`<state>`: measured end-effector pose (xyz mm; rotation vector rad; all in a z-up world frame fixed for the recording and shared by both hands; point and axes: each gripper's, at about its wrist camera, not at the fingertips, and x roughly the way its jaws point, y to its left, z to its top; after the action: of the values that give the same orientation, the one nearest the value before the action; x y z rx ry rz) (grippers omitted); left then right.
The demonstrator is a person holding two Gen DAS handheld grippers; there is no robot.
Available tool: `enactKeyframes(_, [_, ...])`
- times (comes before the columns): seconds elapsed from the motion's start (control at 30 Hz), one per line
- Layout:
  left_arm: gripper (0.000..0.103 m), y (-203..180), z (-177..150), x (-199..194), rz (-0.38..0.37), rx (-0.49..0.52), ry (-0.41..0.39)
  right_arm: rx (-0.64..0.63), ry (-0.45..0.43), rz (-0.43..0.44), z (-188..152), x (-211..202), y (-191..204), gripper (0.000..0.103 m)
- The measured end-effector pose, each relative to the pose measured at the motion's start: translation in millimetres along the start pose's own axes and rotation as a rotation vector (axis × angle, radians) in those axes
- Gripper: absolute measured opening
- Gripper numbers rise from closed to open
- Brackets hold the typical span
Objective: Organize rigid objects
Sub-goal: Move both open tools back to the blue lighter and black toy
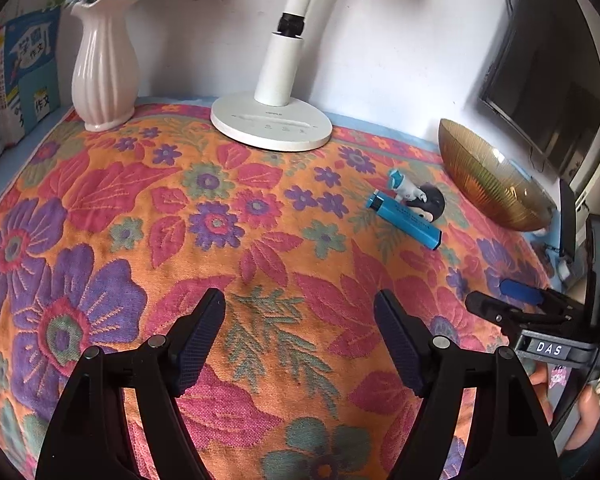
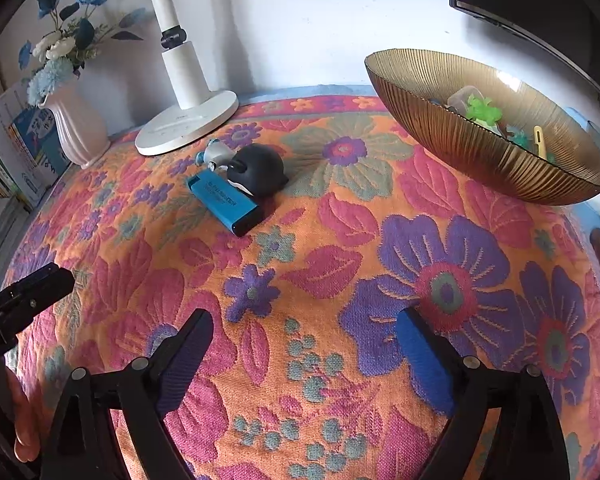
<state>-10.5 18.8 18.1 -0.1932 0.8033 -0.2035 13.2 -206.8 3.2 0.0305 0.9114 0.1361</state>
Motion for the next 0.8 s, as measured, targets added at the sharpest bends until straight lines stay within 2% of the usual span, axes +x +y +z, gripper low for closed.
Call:
enactKeyframes(0.27, [0.075,-1.2,-1.8,-1.7,0.011,0.015,-0.003,-0.001,-0.001,-0.002,-1.2,0.1,-1.1,0.092])
enactKeyframes(0.37, [0.075,-1.9,-1.8,-0.9,0.022,0.013,0.008,-0.004,0.012,0.01,-2.0,0.6,-0.7,0.099])
enactKeyframes(0.43, [0.075,-4.0,0.7,2.3,0.021,0.026,0.036,-0.022,0.033,0.014,-1.0,1.0,2.3,0.1])
enactKeyframes(0.5, [0.075,-12.8,6.1,5.4,0.019,0.05,0.075,-0.058,0.07,0.031,5.4,-0.7,6.1,0.1])
enactKeyframes(0.6, [0.075,-32.3,21.0,6.0,0.004,0.088,0.076,-0.091,0.021,0.028,29.7,-18.2,8.3,0.099])
enactKeyframes(0.63, [0.075,-38.8,26.2,8.6,0.006,0.094,0.076,-0.109,0.006,0.016,40.9,-21.6,9.9,0.097])
enactKeyframes(0.67, [0.075,-47.5,31.2,13.8,0.008,0.108,0.084,-0.125,0.001,0.015,49.5,-21.8,11.5,0.091])
enactKeyframes(0.7, [0.075,-54.6,33.8,18.5,0.001,0.124,0.09,-0.147,0.0,0.016,59.4,-19.1,14.2,0.077])
enactKeyframes(0.77, [0.075,-68.1,36.9,31.8,-0.022,0.148,0.104,-0.18,0.011,0.029,74.5,-6.8,17.7,0.062])
enactKeyframes(0.8, [0.075,-73.1,37.3,38.3,-0.019,0.155,0.111,-0.187,0.022,0.046,80.7,2.2,18.5,0.059])
